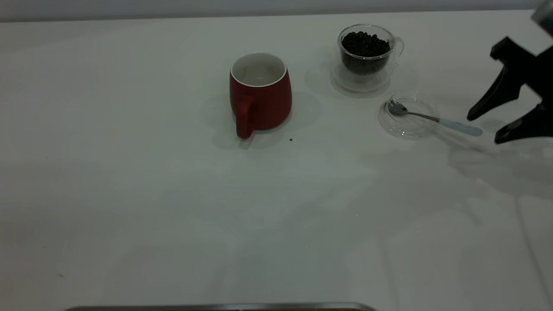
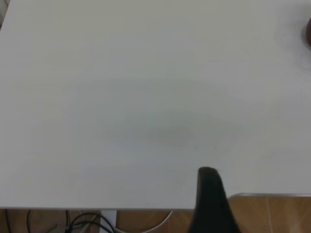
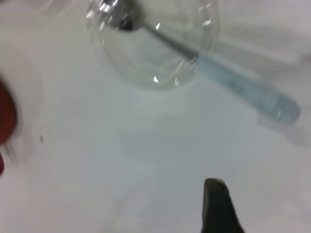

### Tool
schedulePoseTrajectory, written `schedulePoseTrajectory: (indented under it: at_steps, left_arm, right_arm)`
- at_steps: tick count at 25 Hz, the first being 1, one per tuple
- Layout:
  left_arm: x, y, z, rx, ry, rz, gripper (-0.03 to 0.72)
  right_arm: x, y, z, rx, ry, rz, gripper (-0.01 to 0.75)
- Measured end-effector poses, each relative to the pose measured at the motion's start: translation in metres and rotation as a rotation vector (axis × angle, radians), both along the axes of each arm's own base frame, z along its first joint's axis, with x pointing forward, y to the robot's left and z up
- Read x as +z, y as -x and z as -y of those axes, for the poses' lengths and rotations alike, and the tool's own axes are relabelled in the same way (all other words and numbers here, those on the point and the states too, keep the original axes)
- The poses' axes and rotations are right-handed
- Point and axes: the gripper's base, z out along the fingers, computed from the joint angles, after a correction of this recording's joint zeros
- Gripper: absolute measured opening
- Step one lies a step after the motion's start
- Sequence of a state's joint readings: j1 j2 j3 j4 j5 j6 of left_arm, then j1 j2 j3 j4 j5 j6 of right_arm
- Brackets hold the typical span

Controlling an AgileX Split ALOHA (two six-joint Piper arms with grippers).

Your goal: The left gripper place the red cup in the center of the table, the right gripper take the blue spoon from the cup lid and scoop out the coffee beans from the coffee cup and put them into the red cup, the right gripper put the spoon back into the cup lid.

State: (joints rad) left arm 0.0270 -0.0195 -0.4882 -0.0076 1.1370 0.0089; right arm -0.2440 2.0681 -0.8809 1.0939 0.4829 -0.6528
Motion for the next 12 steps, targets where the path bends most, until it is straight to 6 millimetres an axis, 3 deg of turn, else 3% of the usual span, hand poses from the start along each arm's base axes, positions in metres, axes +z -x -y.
schedulePoseTrajectory:
  at_steps: [4, 6, 12]
  left_arm:
    - [0.0, 0.0, 0.0, 0.001, 0.001, 0.0, 0.577]
    - [0.0, 0.0, 0.0, 0.001, 0.001, 0.0, 0.577]
    - [0.0, 0.0, 0.0, 0.001, 0.001, 0.0, 0.577]
  right_arm:
    - [0.042, 0.002, -0.013, 0.125, 0.076, 0.052, 0.493]
    - [0.072, 0.007, -0.02, 0.193, 0.113, 0.092, 0.493]
    - [0.152, 0.04, -0.033, 0.32, 0.192, 0.19, 0.493]
